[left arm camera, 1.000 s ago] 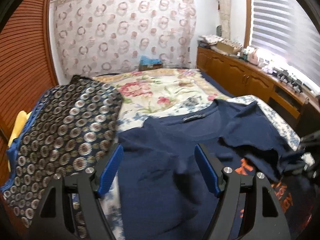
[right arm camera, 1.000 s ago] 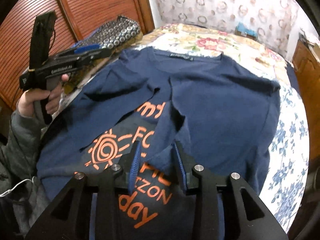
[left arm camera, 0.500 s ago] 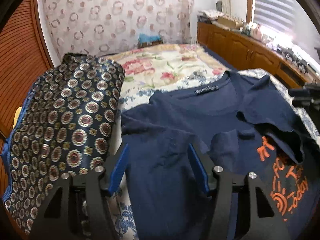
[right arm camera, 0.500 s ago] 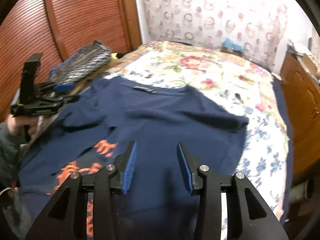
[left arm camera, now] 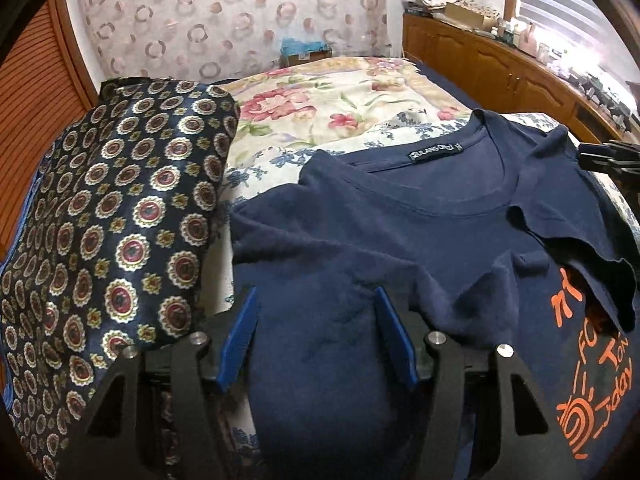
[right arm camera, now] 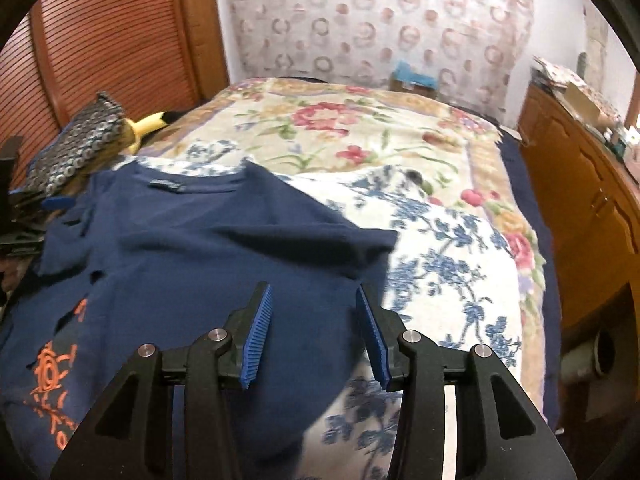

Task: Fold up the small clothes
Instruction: 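Grasp the navy shirt's hem with both grippers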

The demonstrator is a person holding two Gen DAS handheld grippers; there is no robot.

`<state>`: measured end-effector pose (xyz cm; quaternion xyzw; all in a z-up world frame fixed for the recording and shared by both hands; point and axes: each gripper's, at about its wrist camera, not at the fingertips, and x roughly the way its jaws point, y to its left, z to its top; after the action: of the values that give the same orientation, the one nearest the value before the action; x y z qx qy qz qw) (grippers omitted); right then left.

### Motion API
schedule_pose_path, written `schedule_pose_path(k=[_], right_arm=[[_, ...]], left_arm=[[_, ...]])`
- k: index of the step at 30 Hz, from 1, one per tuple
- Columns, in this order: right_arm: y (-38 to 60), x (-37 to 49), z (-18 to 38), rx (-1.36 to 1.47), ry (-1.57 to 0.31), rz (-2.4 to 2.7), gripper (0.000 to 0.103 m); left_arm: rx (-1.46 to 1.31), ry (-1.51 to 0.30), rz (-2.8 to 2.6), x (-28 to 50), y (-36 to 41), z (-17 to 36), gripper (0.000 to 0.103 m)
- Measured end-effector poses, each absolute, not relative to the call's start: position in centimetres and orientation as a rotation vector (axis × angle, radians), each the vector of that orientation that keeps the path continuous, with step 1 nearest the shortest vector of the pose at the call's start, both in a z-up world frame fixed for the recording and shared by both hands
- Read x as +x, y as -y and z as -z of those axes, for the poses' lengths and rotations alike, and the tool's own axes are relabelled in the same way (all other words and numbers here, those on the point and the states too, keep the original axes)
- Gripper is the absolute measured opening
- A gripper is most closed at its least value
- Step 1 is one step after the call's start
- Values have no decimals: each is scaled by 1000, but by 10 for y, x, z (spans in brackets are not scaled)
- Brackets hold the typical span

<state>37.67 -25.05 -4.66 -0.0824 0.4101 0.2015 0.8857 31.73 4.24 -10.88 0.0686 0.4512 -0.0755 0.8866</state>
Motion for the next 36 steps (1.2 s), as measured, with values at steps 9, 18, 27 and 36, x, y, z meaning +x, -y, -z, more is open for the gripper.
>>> schedule_pose_path(k=[9,18,27,36], right_arm=[[264,390,60,-125,-882,-392,49],[261,400,61,-146,-886,-362,54],[251,407,64,-175,-855,-393,30],[243,370,18,-89,-753,-530,6]], left_arm=[[78,-954,238,333,-39,108,8],[69,-863,191,321,-55,77,2],[19,-805,207,311,-65,60,2],[-3,-703,265,258,-64,22,2]])
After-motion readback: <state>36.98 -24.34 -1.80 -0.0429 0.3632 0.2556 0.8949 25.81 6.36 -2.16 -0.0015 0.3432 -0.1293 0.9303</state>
